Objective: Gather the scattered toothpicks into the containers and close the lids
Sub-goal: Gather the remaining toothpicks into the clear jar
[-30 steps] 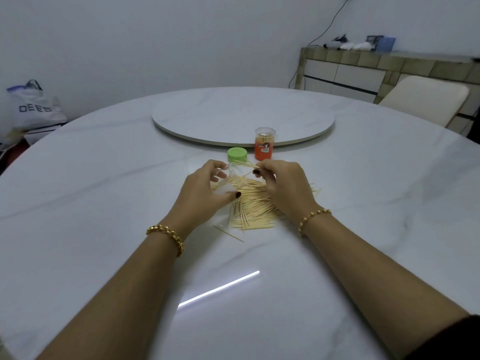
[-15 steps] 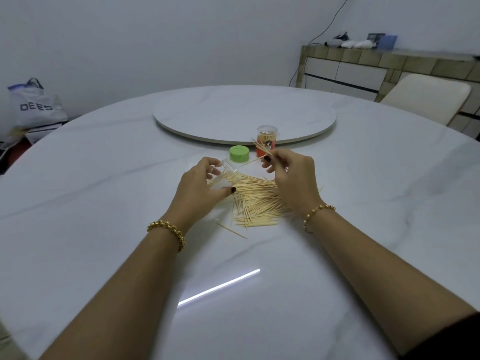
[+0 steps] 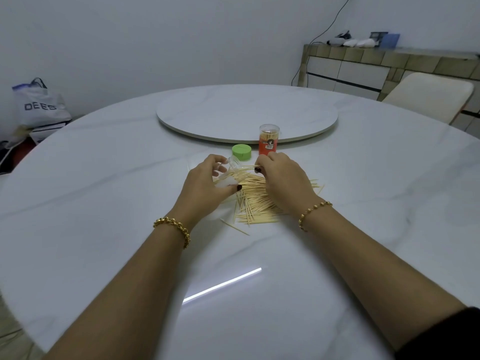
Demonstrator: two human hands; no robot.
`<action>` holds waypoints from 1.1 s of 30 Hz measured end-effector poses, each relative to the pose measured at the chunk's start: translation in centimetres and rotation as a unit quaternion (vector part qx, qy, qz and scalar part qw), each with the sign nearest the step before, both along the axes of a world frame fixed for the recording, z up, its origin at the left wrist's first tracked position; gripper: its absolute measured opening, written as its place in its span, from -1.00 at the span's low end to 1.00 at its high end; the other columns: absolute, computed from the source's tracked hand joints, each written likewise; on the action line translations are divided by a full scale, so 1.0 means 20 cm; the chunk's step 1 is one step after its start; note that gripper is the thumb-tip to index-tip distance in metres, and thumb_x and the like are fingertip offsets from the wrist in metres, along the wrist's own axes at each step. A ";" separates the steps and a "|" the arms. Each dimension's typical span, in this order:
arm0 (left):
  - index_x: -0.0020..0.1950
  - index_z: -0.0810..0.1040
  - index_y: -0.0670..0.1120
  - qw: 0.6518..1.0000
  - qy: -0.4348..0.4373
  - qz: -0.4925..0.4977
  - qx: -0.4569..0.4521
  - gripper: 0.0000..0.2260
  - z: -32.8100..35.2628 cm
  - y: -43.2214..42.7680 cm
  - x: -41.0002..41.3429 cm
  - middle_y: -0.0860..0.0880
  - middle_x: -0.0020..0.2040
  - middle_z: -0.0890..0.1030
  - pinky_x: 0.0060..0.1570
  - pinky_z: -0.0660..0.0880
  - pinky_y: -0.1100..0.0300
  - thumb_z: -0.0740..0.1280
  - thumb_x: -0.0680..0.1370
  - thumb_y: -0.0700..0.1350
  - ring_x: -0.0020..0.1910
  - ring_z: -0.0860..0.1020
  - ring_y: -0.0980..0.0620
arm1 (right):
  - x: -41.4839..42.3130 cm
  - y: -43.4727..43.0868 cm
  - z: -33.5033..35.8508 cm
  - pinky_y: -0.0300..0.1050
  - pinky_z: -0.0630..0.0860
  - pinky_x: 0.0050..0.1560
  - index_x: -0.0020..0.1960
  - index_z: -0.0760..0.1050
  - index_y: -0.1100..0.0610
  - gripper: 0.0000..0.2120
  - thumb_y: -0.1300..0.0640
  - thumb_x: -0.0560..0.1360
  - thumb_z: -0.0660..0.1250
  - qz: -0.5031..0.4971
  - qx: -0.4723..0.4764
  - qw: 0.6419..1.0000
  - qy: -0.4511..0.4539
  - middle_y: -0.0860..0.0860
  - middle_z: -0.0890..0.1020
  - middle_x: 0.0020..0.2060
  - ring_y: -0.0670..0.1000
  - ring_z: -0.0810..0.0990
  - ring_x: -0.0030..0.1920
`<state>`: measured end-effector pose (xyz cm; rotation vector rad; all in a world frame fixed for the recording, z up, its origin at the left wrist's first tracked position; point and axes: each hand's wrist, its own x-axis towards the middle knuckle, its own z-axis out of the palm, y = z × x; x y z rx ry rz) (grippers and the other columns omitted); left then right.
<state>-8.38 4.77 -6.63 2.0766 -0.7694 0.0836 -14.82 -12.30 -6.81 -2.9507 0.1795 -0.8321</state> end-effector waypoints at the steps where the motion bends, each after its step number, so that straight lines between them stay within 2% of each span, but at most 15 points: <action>1: 0.23 0.43 -0.01 1.000 -0.001 0.000 0.001 -0.54 0.00 0.00 0.00 0.03 0.11 0.56 -0.15 0.34 0.47 0.52 0.40 -0.04 0.10 0.50 0.08 | 0.00 0.01 0.01 -0.09 0.34 -0.12 0.11 0.45 0.15 -0.81 0.31 0.55 0.17 0.005 0.002 1.000 0.005 0.07 0.54 -0.03 0.09 0.46 -0.03; 4: 0.25 0.43 -0.01 1.000 -0.003 -0.002 0.003 -0.52 0.00 0.00 0.00 0.02 0.13 0.56 -0.14 0.33 0.48 0.52 0.40 -0.03 0.10 0.50 0.08 | -0.02 0.04 0.04 -0.13 0.31 -0.10 0.15 0.41 0.16 -0.77 0.35 0.53 0.16 0.022 0.033 0.999 0.005 0.06 0.53 -0.01 0.06 0.43 -0.06; 8: 0.25 0.43 -0.01 1.000 -0.003 -0.007 0.007 -0.52 0.00 -0.01 0.00 0.02 0.13 0.55 -0.14 0.34 0.47 0.52 0.40 -0.03 0.10 0.50 0.08 | -0.03 0.06 0.05 -0.18 0.22 -0.18 0.19 0.37 0.17 -0.67 0.43 0.48 0.15 0.041 0.078 0.996 0.010 -0.02 0.38 -0.13 0.01 0.35 -0.15; 12: 0.24 0.43 -0.02 1.000 -0.003 -0.009 0.004 -0.53 0.01 -0.01 0.00 0.02 0.12 0.56 -0.15 0.34 0.47 0.52 0.40 -0.04 0.10 0.50 0.09 | -0.01 0.06 0.03 -0.12 0.33 -0.24 0.15 0.37 0.15 -0.77 0.36 0.55 0.13 0.076 0.132 0.988 0.002 -0.02 0.42 -0.15 0.03 0.43 -0.13; 16: 0.24 0.43 -0.01 1.000 -0.001 -0.014 0.007 -0.53 0.00 -0.01 -0.01 0.04 0.11 0.55 -0.14 0.35 0.45 0.52 0.40 -0.03 0.09 0.49 0.10 | -0.01 0.06 0.02 -0.02 0.48 -0.12 0.10 0.39 0.15 -0.83 0.33 0.56 0.13 0.103 0.160 0.982 -0.001 0.03 0.49 -0.09 0.05 0.48 -0.06; 19: 0.25 0.43 -0.02 1.000 -0.005 -0.018 0.010 -0.52 0.00 -0.02 -0.01 0.03 0.12 0.55 -0.06 0.38 0.34 0.52 0.40 -0.03 0.10 0.50 0.09 | 0.00 0.07 0.02 -0.01 0.49 -0.06 0.09 0.43 0.16 -0.81 0.35 0.55 0.14 0.114 0.152 0.982 -0.014 0.07 0.54 -0.04 0.04 0.49 -0.02; 21: 0.25 0.43 -0.02 1.000 -0.006 -0.018 0.009 -0.51 0.00 -0.02 -0.01 0.03 0.12 0.55 -0.03 0.39 0.28 0.52 0.40 -0.03 0.10 0.50 0.08 | 0.00 0.07 0.01 -0.06 0.47 -0.03 0.09 0.44 0.17 -0.80 0.35 0.54 0.14 0.124 0.150 0.981 -0.022 0.07 0.54 -0.01 0.02 0.47 0.01; 25: 0.25 0.44 -0.03 1.000 -0.005 -0.018 0.006 -0.52 0.00 -0.01 -0.01 0.02 0.11 0.56 -0.03 0.37 0.29 0.52 0.40 -0.03 0.09 0.51 0.08 | 0.01 0.07 0.00 -0.21 0.36 -0.07 0.10 0.44 0.16 -0.82 0.32 0.56 0.14 0.135 0.201 0.970 -0.033 0.00 0.51 -0.03 -0.04 0.43 0.00; 29: 0.25 0.43 -0.02 1.000 -0.001 -0.017 0.004 -0.52 0.00 -0.01 0.00 0.03 0.11 0.55 -0.11 0.37 0.40 0.52 0.40 -0.02 0.09 0.50 0.08 | 0.00 0.06 0.03 -0.43 0.34 -0.17 0.08 0.46 0.17 -0.80 0.32 0.57 0.11 0.117 0.303 0.943 -0.068 -0.08 0.48 -0.16 -0.10 0.47 -0.12; 33: 0.25 0.43 -0.01 1.000 0.000 -0.015 0.007 -0.51 0.00 -0.01 0.00 0.04 0.12 0.55 -0.12 0.37 0.41 0.52 0.40 0.00 0.10 0.50 0.09 | 0.00 0.04 0.04 -0.44 0.34 -0.26 0.03 0.48 0.12 -0.73 0.37 0.55 0.08 0.090 0.386 0.914 -0.092 -0.01 0.51 -0.20 -0.17 0.44 -0.25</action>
